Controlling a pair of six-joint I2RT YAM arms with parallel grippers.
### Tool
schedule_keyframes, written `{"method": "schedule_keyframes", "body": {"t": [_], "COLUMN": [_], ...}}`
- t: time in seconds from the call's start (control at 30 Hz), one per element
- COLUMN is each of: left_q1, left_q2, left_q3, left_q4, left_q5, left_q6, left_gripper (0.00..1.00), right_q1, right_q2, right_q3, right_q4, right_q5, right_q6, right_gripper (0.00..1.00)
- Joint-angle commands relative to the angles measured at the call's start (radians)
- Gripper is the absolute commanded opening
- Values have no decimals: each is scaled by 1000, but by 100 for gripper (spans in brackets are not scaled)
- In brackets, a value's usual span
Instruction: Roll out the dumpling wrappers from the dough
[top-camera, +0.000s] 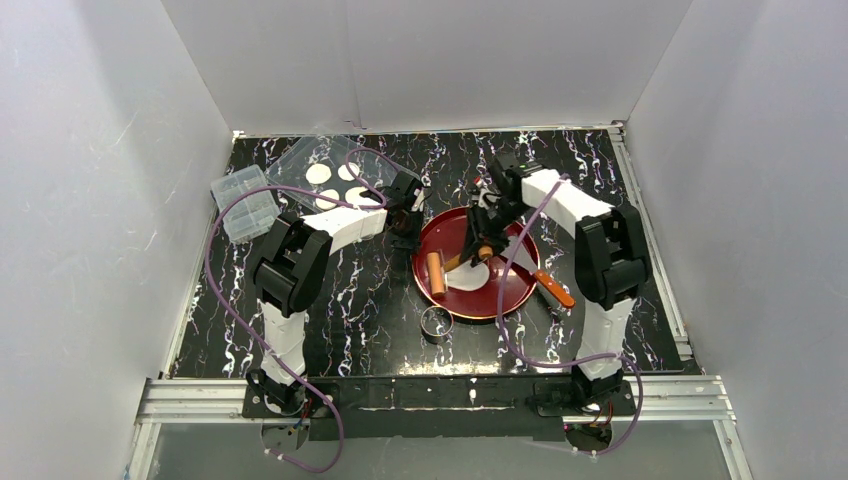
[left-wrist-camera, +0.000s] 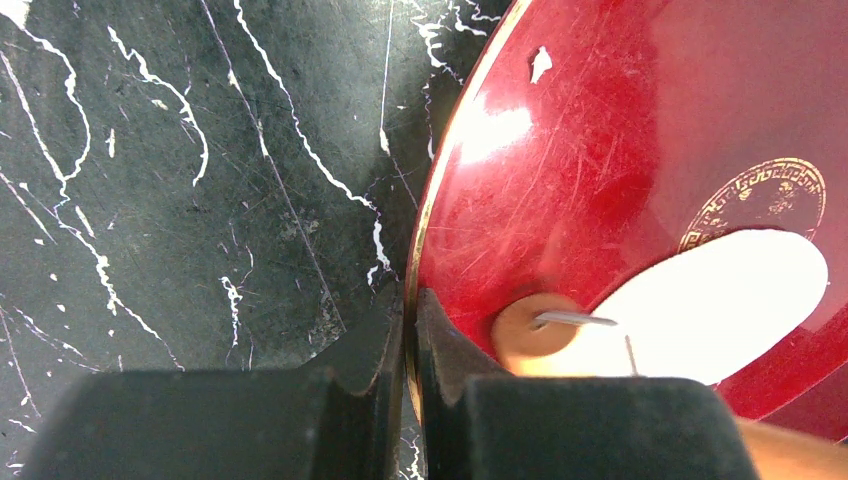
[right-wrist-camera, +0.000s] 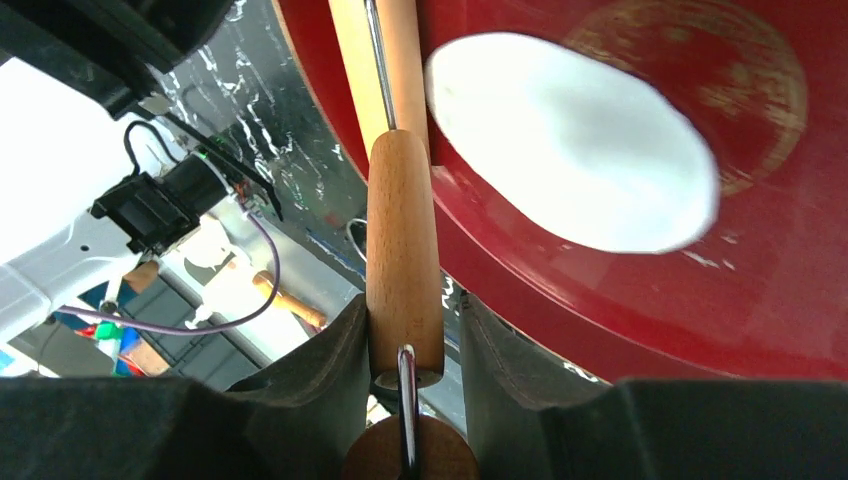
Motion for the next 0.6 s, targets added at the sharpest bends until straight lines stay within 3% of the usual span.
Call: {"method": "schedule_keyframes", "body": {"t": [0.0, 0.3, 0.43, 0.57], "left_q1": [-12, -12, -12, -12], "left_q2": [11, 22, 23, 24], "left_q3": [-37, -37, -30, -31], "left_q4": [-99, -95, -99, -98], "left_q5": [-75, -69, -70, -69], "left_q6": [56, 51, 51, 50], "left_gripper": [0, 0, 0, 0], "right_q1": [-14, -235, -206, -88], "right_q2": [24, -158, -135, -71], "right_q3": [-20, -238, -291, -217], "right_q4": [-30, -40, 23, 54], "right_q5": [180, 265, 212, 191], "right_q6": [4, -73, -26, 28], "right_gripper": [1, 1, 1, 1]}}
